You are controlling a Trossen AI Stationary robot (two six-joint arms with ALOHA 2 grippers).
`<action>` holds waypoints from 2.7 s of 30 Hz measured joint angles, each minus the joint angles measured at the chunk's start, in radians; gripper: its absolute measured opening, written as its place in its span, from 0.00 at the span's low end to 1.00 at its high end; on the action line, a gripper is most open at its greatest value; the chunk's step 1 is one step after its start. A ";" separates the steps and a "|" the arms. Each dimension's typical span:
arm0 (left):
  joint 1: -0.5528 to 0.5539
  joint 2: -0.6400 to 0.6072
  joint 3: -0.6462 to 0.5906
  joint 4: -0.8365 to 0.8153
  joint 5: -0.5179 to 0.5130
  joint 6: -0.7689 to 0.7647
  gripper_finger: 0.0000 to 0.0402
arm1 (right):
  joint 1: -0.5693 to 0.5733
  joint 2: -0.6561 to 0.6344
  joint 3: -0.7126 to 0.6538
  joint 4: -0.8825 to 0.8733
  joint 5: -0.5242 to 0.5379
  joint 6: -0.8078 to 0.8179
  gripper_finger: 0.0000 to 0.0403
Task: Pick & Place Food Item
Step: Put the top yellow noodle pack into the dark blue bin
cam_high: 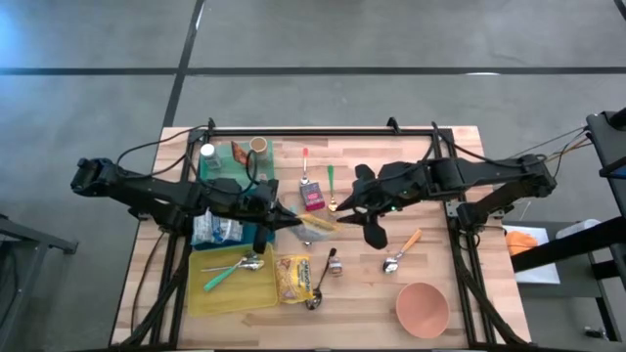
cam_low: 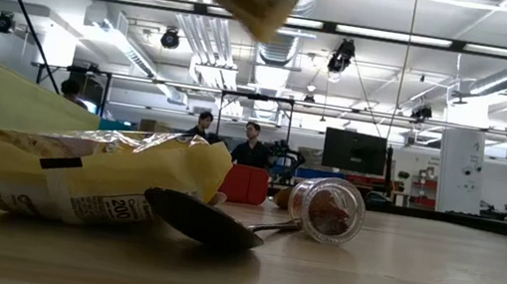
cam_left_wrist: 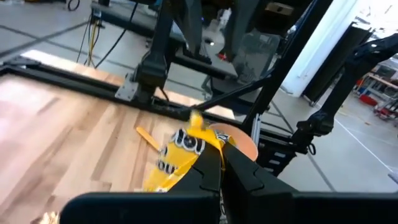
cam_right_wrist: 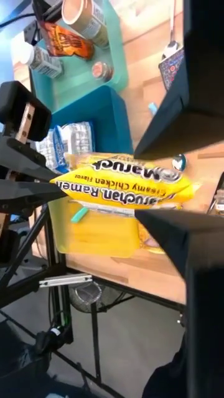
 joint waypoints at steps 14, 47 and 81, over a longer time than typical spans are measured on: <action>-0.001 -0.023 0.207 -0.772 -0.104 -0.439 0.00 | 0.000 0.005 0.000 -0.001 0.007 -0.021 0.73; -0.001 -0.163 0.226 -1.182 -0.251 -0.865 0.00 | 0.000 0.005 -0.002 -0.112 0.029 -0.026 0.75; -0.017 -0.174 -0.178 -1.133 -0.189 -1.142 0.00 | 0.000 0.005 -0.002 -0.129 0.028 -0.014 0.75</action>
